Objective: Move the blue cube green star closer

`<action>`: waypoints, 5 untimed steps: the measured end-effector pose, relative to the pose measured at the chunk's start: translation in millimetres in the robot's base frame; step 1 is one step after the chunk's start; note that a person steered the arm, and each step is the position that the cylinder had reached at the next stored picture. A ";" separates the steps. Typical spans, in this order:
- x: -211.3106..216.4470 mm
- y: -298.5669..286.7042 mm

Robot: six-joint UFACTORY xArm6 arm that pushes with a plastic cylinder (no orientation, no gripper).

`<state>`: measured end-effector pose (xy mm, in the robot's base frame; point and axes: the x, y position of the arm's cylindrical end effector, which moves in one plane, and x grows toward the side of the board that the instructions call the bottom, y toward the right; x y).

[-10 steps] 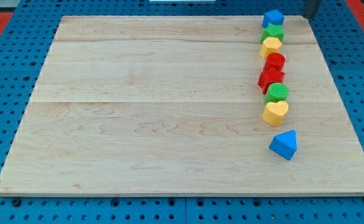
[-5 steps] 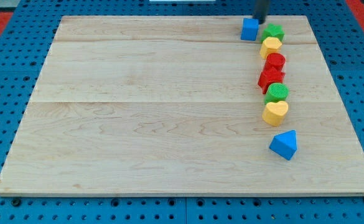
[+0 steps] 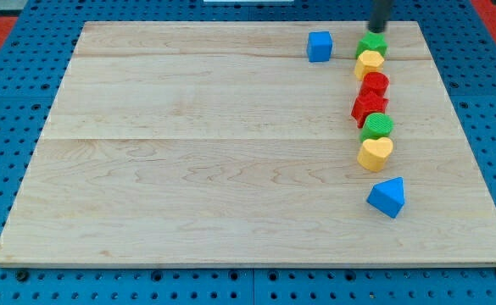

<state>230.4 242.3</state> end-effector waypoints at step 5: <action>-0.3 -184.2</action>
<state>230.1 58.0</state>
